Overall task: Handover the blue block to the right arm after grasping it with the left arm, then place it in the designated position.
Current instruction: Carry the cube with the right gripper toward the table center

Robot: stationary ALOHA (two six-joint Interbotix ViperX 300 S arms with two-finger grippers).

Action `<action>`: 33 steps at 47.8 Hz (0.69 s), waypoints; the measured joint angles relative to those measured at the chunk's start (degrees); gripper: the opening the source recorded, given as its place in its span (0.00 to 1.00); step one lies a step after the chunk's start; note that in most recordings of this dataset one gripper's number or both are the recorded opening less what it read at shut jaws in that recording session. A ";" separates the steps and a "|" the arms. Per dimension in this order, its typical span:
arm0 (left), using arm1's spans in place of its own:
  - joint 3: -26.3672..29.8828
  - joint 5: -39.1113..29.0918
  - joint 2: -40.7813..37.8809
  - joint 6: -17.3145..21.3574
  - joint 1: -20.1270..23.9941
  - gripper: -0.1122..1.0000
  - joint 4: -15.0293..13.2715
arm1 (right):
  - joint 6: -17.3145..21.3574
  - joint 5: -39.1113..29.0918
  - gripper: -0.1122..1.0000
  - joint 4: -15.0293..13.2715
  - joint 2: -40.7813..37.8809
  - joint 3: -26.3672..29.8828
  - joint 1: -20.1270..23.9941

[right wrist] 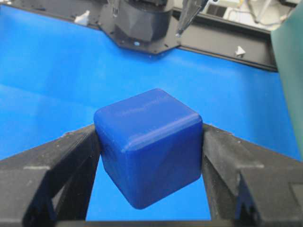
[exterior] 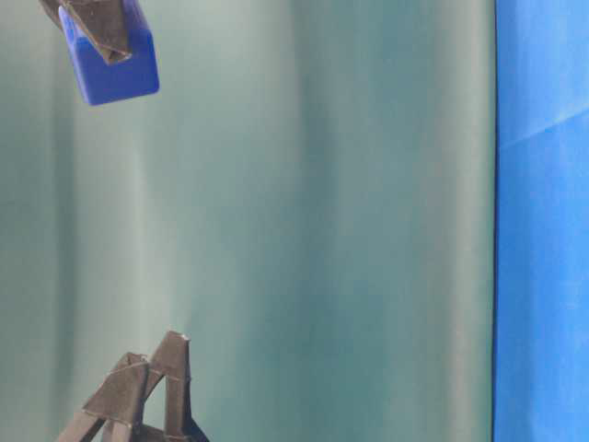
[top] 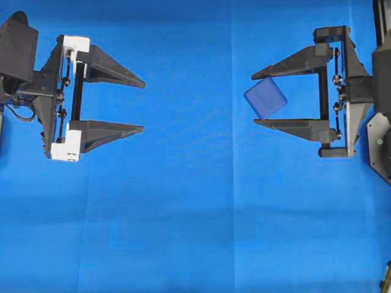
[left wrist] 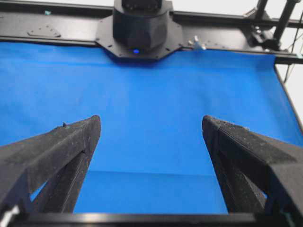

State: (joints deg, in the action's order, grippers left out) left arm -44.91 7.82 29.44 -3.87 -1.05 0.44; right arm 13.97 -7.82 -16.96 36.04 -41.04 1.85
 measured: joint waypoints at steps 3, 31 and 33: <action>-0.09 0.00 0.00 0.00 -0.09 0.92 -0.09 | 0.09 -0.09 0.53 -0.09 0.00 0.00 0.09; -0.09 0.00 0.09 0.00 -0.09 0.92 0.00 | 4.04 -14.85 0.53 0.18 -1.76 0.00 1.23; 0.00 0.00 0.00 -0.09 -0.09 0.92 -0.09 | 4.31 -15.91 0.53 0.18 -1.85 0.00 1.32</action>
State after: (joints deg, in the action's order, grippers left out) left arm -44.91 7.82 29.44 -3.96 -1.14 0.35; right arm 18.28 -23.73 -16.79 34.19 -41.04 3.16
